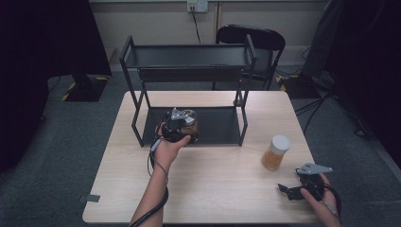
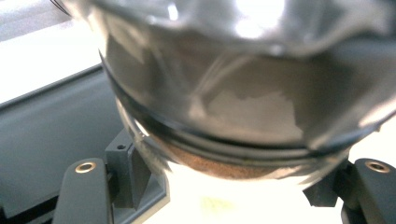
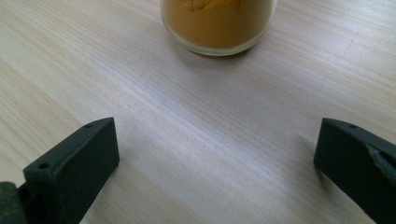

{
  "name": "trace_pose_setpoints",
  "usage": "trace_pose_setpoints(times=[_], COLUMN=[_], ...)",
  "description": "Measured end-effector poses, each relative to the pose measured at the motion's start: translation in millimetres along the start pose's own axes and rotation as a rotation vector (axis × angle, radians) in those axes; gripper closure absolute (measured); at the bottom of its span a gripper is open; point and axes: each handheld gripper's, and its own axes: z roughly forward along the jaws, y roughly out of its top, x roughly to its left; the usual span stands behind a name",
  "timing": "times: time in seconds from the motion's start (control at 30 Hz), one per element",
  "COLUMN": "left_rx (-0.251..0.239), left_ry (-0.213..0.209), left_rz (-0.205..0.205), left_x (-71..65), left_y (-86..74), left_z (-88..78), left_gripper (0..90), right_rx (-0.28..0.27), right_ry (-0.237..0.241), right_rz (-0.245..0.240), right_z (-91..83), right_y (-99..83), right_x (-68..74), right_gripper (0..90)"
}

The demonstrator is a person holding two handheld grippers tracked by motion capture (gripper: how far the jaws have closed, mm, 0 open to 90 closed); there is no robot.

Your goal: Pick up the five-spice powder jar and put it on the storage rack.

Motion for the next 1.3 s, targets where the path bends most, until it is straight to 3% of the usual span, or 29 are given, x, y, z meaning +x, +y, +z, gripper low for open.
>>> trace_pose_setpoints(times=[0.23,0.83,1.3], left_rx=[-0.018,-0.016,-0.026], left_ry=[-0.008,0.038,0.061], left_rz=[-0.035,-0.015,-0.001], left_x=[8.1,11.3,8.9], left_y=[12.8,54.4,85.6], left_z=[-4.9,-24.7,-50.8], left_gripper=[31.0,31.0,31.0], right_rx=[0.000,0.000,-0.001], right_ry=[0.000,0.000,-0.001], right_rz=[0.000,0.000,0.001], right_z=[0.0,0.0,0.1], right_y=[0.0,0.0,-0.1], right_x=[0.0,0.0,0.1], right_gripper=[0.0,0.0,0.0])
